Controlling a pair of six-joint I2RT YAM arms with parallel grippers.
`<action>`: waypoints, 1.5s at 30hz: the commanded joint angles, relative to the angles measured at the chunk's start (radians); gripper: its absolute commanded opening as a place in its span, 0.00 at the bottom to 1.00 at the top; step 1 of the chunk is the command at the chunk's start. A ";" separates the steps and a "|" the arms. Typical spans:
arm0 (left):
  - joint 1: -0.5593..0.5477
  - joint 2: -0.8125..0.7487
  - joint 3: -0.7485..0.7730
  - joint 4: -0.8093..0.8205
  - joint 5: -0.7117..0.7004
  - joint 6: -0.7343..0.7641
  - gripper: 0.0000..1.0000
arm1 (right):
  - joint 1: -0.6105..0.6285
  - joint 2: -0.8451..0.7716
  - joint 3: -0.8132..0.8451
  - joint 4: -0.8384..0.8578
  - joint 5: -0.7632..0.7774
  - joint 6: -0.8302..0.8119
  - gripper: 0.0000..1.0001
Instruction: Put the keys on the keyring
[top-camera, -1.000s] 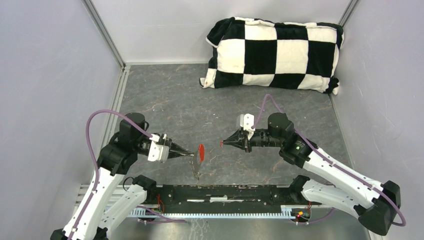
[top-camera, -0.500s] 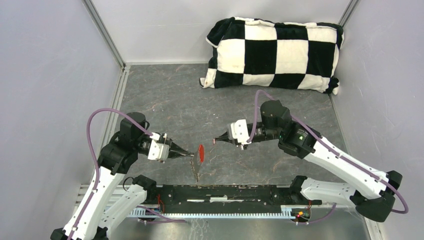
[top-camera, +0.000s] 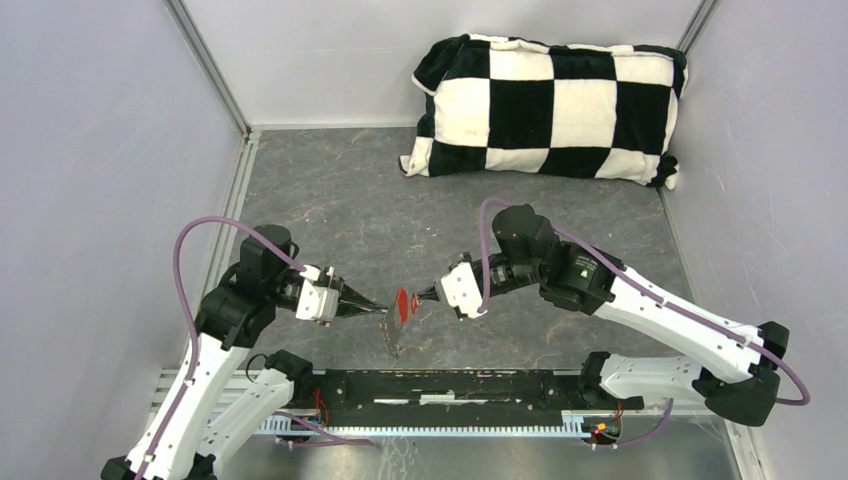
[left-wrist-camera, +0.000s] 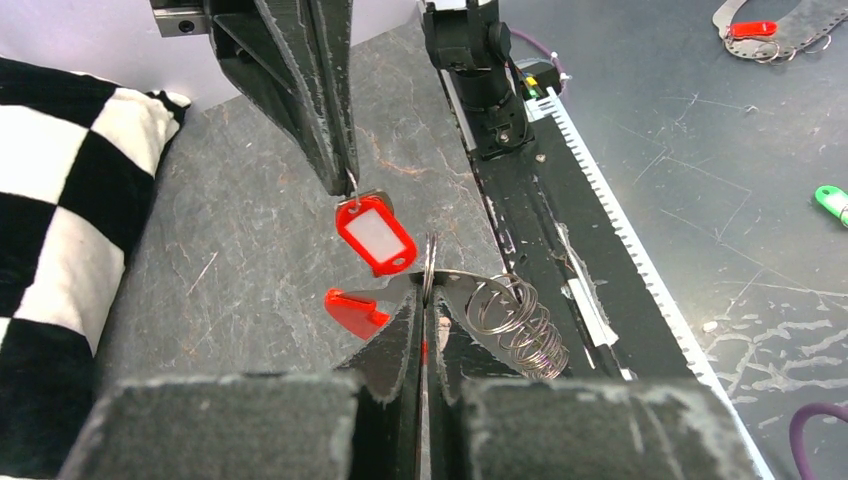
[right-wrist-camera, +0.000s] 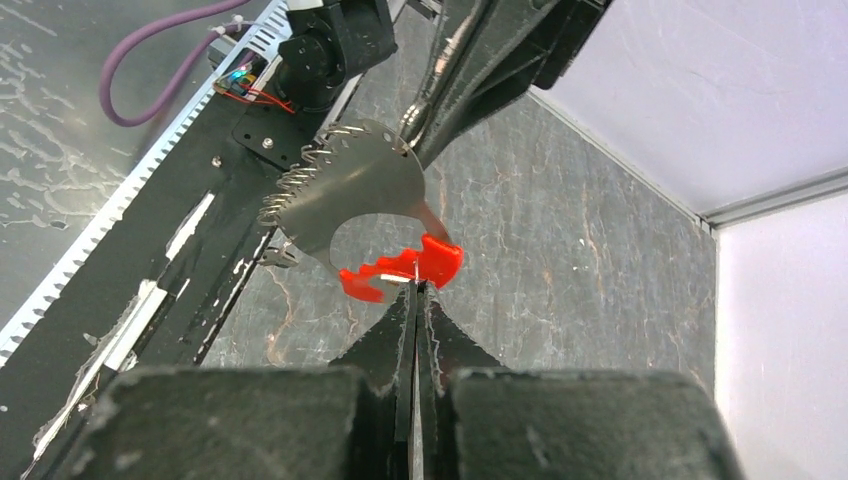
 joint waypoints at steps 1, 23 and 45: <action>-0.005 -0.008 0.043 -0.025 0.001 0.011 0.02 | 0.035 0.017 0.058 0.010 0.021 -0.047 0.00; -0.006 0.012 0.062 -0.029 -0.022 -0.073 0.02 | 0.134 0.084 0.131 -0.014 0.066 -0.079 0.00; -0.006 0.006 0.064 -0.029 -0.029 -0.085 0.02 | 0.151 0.094 0.150 0.014 0.114 -0.057 0.00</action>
